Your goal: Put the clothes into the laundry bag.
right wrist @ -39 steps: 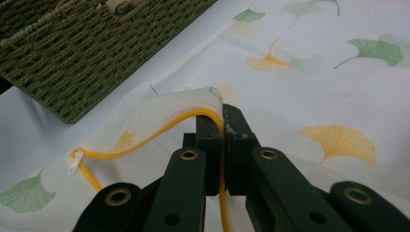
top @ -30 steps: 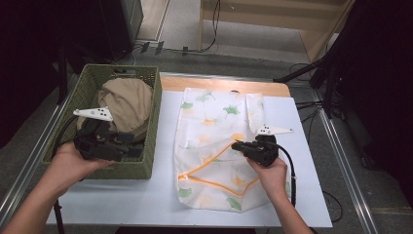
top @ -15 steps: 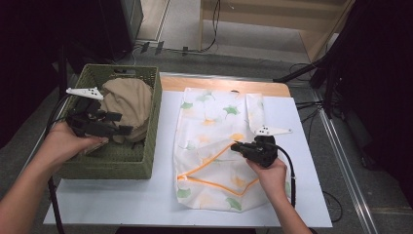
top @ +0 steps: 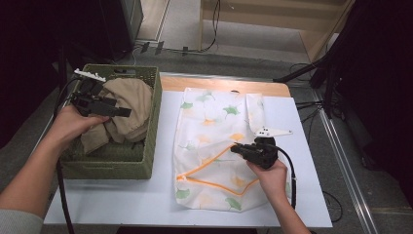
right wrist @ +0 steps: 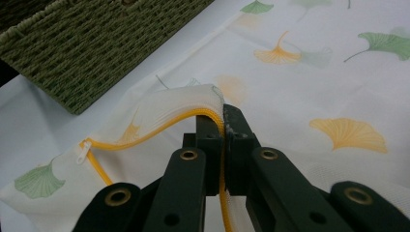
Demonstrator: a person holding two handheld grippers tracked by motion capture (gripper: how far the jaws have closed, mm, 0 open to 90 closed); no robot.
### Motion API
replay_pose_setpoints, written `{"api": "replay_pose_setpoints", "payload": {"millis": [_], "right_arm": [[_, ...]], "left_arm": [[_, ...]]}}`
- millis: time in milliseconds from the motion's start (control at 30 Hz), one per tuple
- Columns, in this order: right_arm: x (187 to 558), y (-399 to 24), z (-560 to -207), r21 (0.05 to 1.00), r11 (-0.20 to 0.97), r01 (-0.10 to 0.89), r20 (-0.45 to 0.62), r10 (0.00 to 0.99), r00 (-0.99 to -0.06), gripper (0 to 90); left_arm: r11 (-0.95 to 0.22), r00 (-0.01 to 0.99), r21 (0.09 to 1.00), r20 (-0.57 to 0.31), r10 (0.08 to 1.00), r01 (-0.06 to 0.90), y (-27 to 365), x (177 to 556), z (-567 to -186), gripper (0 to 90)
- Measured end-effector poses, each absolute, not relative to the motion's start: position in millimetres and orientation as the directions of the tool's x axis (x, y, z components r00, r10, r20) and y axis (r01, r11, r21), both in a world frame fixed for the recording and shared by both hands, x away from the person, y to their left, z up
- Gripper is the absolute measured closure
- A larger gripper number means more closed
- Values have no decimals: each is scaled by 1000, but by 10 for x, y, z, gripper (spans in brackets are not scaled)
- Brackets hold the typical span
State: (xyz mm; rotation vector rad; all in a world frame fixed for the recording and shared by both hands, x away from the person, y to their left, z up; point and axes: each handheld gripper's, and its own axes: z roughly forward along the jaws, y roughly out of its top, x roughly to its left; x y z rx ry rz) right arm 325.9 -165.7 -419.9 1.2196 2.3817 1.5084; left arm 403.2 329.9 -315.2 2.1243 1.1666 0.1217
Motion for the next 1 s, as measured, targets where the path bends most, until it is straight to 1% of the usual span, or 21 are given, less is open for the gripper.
{"api": "replay_pose_setpoints", "payload": {"millis": [67,167,200,267,333,433,533,700,967,1000], "right_arm": [[3239,-1667,-4203,798,195,571,331,649,-685,878],[3238,-1660,-4212,794,197,576,333,651,-682,878],[3241,-1659,-4210,795,198,573,332,649,-685,878],[3240,-1660,-4205,795,198,573,329,653,-682,878],[3231,-1672,-4198,791,193,581,337,656,-676,878],[3210,-1689,-4193,792,193,579,332,660,-674,878],[3214,-1692,-4202,791,199,578,329,659,-677,878],[3198,-1683,-4207,793,205,574,321,661,-679,878],[3182,-1700,-4226,786,214,580,317,666,-675,877],[3181,-1703,-4228,786,216,579,315,666,-676,876]], "left_arm": [[-342,574,613,-228,787,712,3330,4110,-3212,64],[-350,542,595,-176,822,724,3353,4197,-3320,6],[-345,531,587,-177,829,733,3371,4224,-3350,0],[-308,497,584,-193,846,751,3421,4269,-3394,0],[-280,461,588,-181,868,759,3459,4309,-3429,0],[-251,439,600,-186,879,759,3505,4367,-3491,0],[-250,421,592,-168,892,766,3508,4426,-3595,0],[-193,350,600,-156,924,776,3523,4527,-3744,0],[-130,279,570,-182,943,811,3542,4623,-3973,0],[-136,287,567,-186,940,812,3534,4630,-3998,0]]}}
